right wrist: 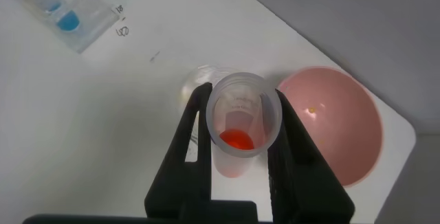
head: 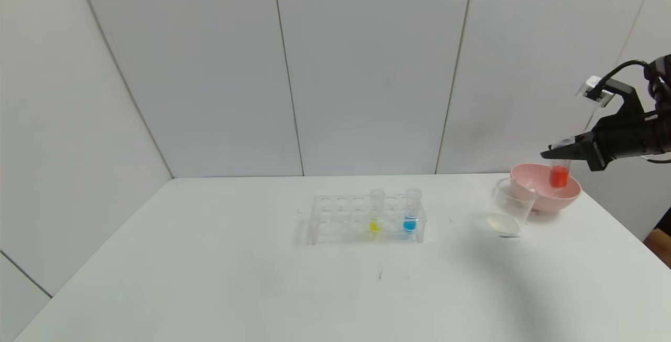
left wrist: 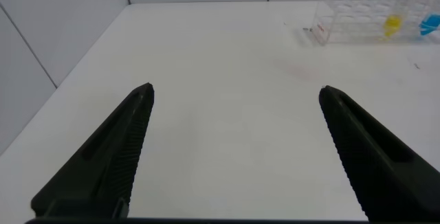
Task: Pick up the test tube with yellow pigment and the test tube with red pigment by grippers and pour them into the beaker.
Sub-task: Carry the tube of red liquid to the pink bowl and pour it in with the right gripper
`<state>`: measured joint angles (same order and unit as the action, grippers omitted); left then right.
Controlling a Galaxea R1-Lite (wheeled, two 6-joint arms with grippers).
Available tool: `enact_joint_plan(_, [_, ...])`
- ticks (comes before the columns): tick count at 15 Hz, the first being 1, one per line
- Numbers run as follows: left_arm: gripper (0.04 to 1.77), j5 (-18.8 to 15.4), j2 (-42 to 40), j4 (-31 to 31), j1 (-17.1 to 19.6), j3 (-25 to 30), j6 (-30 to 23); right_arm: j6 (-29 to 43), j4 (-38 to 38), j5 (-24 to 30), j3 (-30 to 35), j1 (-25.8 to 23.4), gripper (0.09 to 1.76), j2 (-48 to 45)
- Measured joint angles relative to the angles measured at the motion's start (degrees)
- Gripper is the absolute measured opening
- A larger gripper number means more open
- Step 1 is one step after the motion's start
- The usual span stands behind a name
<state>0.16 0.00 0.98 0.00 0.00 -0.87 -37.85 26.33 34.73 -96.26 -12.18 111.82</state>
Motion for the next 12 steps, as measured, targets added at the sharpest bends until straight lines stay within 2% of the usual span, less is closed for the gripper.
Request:
enact_joint_plan(5, [1.72,0.0,0.0,0.0,0.0,0.0,0.0,-13.6,6.2,-0.6,-6.0,-1.5,0.52,3.7])
enact_joint_plan(9, [1.72,0.0,0.0,0.0,0.0,0.0,0.0,-17.9,13.3,-8.4,-11.7,-1.1,0.52,5.5])
enact_joint_plan(11, [1.72,0.0,0.0,0.0,0.0,0.0,0.0,-19.2,19.1,-10.1,-15.8,-0.3,0.52,6.5])
enact_joint_plan(12, [1.72,0.0,0.0,0.0,0.0,0.0,0.0,-19.7,19.6,-11.4,-16.8,0.4,0.52,6.9])
